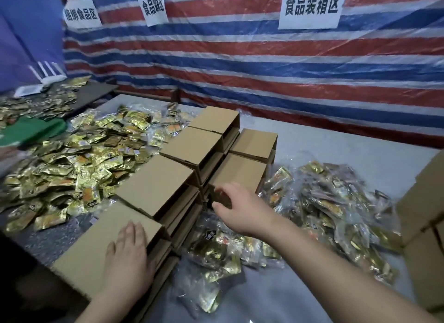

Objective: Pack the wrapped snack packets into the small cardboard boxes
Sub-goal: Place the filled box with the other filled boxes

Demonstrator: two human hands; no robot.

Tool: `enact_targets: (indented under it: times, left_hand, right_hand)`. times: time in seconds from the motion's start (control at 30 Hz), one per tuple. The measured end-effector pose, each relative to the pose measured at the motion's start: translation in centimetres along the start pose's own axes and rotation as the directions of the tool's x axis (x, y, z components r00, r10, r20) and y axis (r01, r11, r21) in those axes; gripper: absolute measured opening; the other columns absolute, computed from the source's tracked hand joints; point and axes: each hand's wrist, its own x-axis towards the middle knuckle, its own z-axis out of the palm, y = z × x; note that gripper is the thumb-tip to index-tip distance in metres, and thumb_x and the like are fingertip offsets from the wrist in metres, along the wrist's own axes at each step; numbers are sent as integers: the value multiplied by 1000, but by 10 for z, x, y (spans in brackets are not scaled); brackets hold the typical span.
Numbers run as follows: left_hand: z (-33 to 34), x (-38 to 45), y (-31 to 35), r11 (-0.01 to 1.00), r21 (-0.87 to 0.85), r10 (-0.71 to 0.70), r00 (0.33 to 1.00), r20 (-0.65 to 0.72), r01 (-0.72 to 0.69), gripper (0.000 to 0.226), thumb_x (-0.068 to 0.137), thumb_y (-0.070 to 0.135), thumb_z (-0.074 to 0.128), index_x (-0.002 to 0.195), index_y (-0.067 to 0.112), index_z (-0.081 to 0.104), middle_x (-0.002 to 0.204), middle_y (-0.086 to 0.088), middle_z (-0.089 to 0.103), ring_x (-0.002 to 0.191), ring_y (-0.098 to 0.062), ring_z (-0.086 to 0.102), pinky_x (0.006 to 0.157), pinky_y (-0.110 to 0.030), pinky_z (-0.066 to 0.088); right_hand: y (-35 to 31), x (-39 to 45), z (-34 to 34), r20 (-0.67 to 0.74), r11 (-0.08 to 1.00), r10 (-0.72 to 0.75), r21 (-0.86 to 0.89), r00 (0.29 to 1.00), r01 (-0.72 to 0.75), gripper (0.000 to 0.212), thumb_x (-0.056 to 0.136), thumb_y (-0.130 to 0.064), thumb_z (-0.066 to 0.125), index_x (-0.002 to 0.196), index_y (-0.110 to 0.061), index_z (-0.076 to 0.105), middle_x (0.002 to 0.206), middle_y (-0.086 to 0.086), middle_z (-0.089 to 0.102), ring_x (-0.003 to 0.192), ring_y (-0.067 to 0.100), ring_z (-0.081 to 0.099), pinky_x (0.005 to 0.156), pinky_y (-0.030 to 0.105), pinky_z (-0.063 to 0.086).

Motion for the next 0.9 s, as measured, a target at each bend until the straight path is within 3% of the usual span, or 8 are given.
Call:
enact_targets:
  times: [0.2,0.3,0.4,0.47,0.53,0.67,0.8,0.9]
  left_hand:
    - [-21,-27,-1,986,150,88,993,-77,-76,69,94,8,30,155,2,-3,163,-12,8,151,-27,12,120,-36,20]
    - [-57,-45,1,985,98,152,979,-132,-140,61,90,7,35,149,14,24,152,-3,38,135,-15,43,102,-23,38]
    - [-93,-68,26,963,9,269,961,-59,-269,27,89,13,43,110,30,40,104,11,58,95,-8,62,70,-21,45]
    - [-111,-75,53,929,-52,364,930,-52,-367,14,93,22,44,102,32,39,90,7,58,91,-11,64,64,-24,42]
    - [-120,-72,86,879,-98,458,883,-102,-467,15,98,29,42,112,33,47,101,3,66,99,-18,64,71,-28,44]
    - [-107,-59,162,726,-225,630,760,-159,-649,24,98,32,47,119,28,59,112,0,69,107,-25,63,87,-37,50]
    - [-70,-56,226,636,-207,727,667,-162,-744,19,96,38,51,105,23,57,106,-3,67,102,-26,62,79,-34,47]
    - [-24,-51,244,629,-288,733,674,-92,-722,22,96,39,52,111,24,57,111,0,65,104,-21,60,84,-34,50]
  right_hand:
    - [-13,-7,3,38,1000,-11,-15,999,12,44,97,-38,51,137,-18,51,128,1,56,116,20,55,97,34,46]
    - [-21,-19,-2,110,997,-75,28,991,72,55,94,-34,57,146,-22,42,144,0,47,131,19,47,108,33,39]
    - [-32,-40,-10,258,976,-215,25,942,216,70,88,-30,64,151,-26,33,152,-2,35,137,15,38,114,32,34]
    - [-31,-57,-18,271,963,-251,-28,930,268,68,85,-25,64,148,-24,38,149,-2,38,135,16,40,113,32,36]
    - [-20,-75,-27,201,959,-222,-134,954,252,50,85,-21,58,135,-20,52,136,0,51,126,20,49,106,36,43]
    - [33,-114,-47,31,942,-32,-332,999,40,5,86,-18,47,87,-21,51,96,0,57,95,25,58,76,37,50]
    - [111,-164,-49,-99,916,236,-311,967,-255,14,85,-20,47,73,-25,42,78,-8,50,75,17,53,60,32,38]
    - [160,-204,-29,-167,865,433,-201,886,-460,15,88,-20,49,75,-27,47,80,-7,52,75,13,53,65,33,45]
